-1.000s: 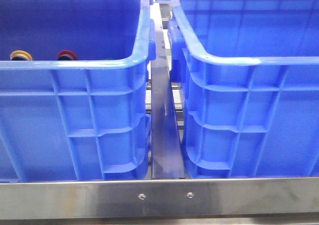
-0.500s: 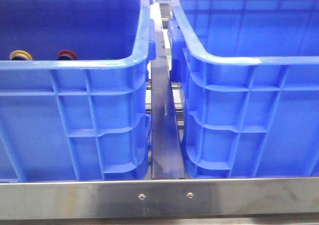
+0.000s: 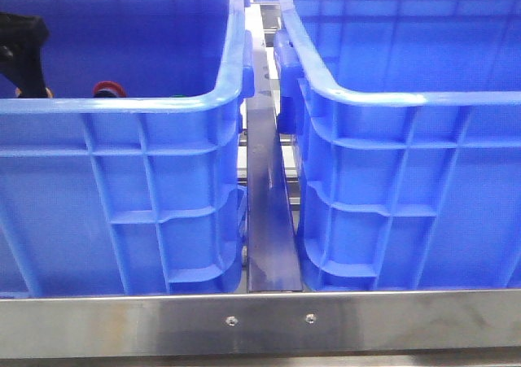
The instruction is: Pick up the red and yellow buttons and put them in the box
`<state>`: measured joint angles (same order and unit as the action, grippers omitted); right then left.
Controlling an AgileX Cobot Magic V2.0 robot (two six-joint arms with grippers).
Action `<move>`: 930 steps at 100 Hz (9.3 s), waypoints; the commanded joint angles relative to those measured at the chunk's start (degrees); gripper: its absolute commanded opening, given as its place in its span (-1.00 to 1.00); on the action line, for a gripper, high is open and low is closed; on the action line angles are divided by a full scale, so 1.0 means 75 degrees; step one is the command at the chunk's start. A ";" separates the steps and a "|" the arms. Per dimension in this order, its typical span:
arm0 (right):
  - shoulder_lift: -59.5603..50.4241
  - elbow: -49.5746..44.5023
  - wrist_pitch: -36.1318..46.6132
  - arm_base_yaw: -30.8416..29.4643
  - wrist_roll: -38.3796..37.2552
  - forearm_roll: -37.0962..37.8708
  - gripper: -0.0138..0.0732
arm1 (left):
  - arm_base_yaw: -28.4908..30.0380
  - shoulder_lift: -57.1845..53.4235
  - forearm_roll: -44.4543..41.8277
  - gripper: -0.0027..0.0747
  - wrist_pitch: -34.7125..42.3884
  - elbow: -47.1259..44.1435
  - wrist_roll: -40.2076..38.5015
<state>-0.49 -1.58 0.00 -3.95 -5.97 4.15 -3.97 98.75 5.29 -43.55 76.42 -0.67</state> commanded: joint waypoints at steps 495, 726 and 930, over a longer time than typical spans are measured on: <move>0.9887 0.7869 -0.5185 0.0970 0.9261 -1.2994 -0.43 | -0.4521 -0.2677 0.3410 0.44 -0.0371 0.0217 0.3605; 1.3883 0.9686 -0.1965 0.0721 1.3435 -1.3866 0.18 | -0.4521 -0.2677 0.3448 0.43 -0.0327 0.0217 0.3605; 0.7673 0.6215 -0.1833 0.0721 1.3435 -1.3967 0.39 | -0.2272 -0.1181 -0.2587 0.43 0.0095 0.0217 -0.3099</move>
<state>58.08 43.60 -12.81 1.77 94.26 -99.26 -22.80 89.75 -12.99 -47.22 76.12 -21.53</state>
